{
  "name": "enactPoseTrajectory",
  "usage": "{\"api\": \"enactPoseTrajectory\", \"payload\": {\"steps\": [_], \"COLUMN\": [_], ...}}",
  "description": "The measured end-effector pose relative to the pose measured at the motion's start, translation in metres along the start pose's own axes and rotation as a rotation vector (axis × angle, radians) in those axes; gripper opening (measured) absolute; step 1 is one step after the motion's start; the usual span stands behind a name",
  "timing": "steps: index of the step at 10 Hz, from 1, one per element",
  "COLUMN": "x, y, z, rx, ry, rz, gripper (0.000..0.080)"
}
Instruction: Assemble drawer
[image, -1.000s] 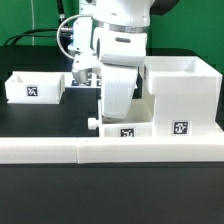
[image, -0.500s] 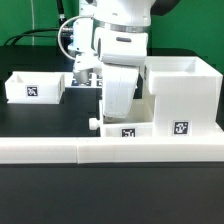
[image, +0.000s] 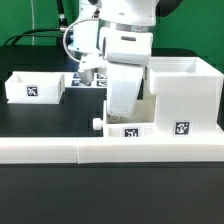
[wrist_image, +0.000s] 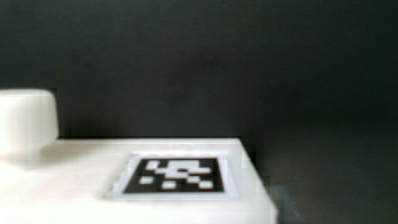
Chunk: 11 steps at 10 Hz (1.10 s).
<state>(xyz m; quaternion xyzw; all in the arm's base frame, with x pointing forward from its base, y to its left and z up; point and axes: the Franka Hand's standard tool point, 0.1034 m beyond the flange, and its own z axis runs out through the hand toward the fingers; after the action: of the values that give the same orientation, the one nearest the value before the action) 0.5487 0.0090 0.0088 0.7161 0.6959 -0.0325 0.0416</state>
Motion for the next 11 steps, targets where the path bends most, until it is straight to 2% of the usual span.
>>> {"api": "enactPoseTrajectory", "payload": {"steps": [5, 6, 7, 8, 10, 11], "x": [-0.002, -0.001, 0.0, 0.0, 0.0, 0.0], "y": [0.0, 0.0, 0.001, 0.002, 0.004, 0.005], "z": [0.0, 0.0, -0.002, -0.004, -0.016, -0.023], "rx": [0.0, 0.002, 0.004, 0.007, 0.028, 0.04], "ry": [-0.001, -0.001, -0.002, -0.004, -0.014, -0.021], "rz": [0.001, 0.004, 0.012, 0.015, 0.033, 0.035], "gripper": [0.0044, 0.0118, 0.0305, 0.0305, 0.0601, 0.0601]}}
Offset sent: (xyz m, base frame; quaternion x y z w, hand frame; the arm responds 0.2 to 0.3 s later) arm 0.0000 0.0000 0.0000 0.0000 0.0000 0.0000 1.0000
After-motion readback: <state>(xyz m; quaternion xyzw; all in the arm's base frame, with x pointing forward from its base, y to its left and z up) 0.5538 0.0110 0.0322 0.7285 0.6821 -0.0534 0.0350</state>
